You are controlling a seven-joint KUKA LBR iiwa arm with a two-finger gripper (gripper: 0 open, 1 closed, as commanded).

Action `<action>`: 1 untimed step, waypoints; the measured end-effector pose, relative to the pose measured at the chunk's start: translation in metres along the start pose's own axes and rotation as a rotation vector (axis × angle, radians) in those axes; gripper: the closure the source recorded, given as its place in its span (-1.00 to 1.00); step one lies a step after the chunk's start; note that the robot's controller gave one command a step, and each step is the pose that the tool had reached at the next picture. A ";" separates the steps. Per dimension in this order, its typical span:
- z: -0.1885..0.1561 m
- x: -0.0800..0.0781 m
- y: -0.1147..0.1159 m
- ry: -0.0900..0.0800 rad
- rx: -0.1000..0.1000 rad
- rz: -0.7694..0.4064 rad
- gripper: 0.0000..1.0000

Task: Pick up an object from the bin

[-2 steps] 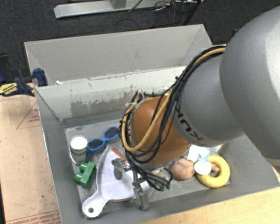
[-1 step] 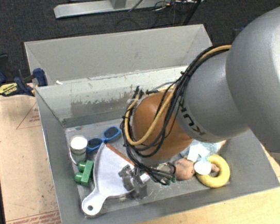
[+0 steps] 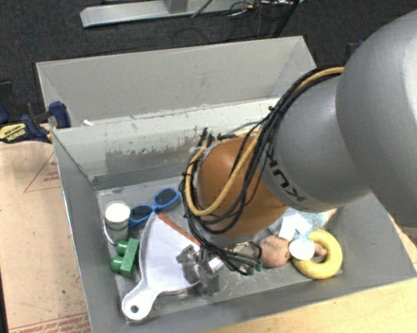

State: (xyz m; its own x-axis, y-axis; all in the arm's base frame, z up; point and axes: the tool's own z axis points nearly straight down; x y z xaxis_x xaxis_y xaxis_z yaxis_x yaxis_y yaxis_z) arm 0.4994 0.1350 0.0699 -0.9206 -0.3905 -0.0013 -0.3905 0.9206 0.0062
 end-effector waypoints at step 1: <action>-0.089 -0.004 -0.007 -0.002 -0.001 0.018 1.00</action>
Offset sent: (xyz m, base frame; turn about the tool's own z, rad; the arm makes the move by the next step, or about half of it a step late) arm 0.0000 0.0000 0.0000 0.0000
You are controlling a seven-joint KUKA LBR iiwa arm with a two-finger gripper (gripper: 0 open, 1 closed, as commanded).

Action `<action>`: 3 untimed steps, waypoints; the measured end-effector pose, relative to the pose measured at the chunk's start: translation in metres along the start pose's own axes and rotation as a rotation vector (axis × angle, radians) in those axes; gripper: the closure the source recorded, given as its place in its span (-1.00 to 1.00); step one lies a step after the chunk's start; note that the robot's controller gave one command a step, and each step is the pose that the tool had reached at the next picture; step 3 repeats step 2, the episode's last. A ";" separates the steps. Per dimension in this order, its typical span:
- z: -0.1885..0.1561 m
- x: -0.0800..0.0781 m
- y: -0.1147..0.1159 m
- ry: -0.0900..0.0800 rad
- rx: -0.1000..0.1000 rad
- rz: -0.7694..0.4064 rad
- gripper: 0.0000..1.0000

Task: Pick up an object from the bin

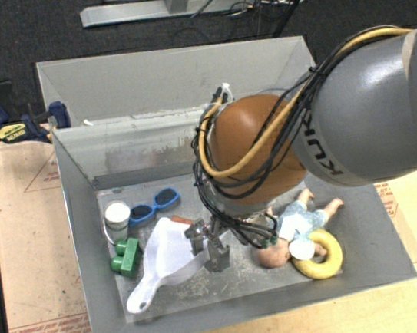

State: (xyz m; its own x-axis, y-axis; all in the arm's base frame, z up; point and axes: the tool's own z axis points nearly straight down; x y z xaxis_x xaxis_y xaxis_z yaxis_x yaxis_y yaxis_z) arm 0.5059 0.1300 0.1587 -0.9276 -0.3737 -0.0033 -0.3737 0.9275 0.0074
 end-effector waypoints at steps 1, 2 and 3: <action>0.000 0.000 0.000 0.000 0.000 0.000 1.00; -0.069 0.005 -0.003 -0.002 -0.001 0.006 1.00; -0.069 0.005 -0.003 -0.002 -0.001 0.006 1.00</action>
Offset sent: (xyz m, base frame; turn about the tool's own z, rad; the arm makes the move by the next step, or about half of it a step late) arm -0.0041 -0.0061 0.0691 0.0030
